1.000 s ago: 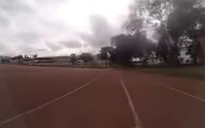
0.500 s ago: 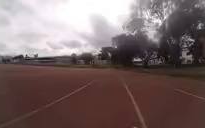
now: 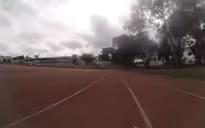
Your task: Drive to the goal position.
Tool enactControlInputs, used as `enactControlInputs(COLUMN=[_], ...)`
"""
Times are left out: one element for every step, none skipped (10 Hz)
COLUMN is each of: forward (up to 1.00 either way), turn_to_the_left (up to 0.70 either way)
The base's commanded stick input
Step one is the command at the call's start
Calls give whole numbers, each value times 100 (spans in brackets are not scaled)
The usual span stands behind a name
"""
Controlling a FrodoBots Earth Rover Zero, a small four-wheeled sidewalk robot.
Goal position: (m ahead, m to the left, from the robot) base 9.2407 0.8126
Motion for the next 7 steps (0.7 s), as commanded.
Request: enactControlInputs(forward=[67, 67, 67, 67, 67, 67, 67], turn_to_the_left=[0, 0, 0, 0, 0, 0, 0])
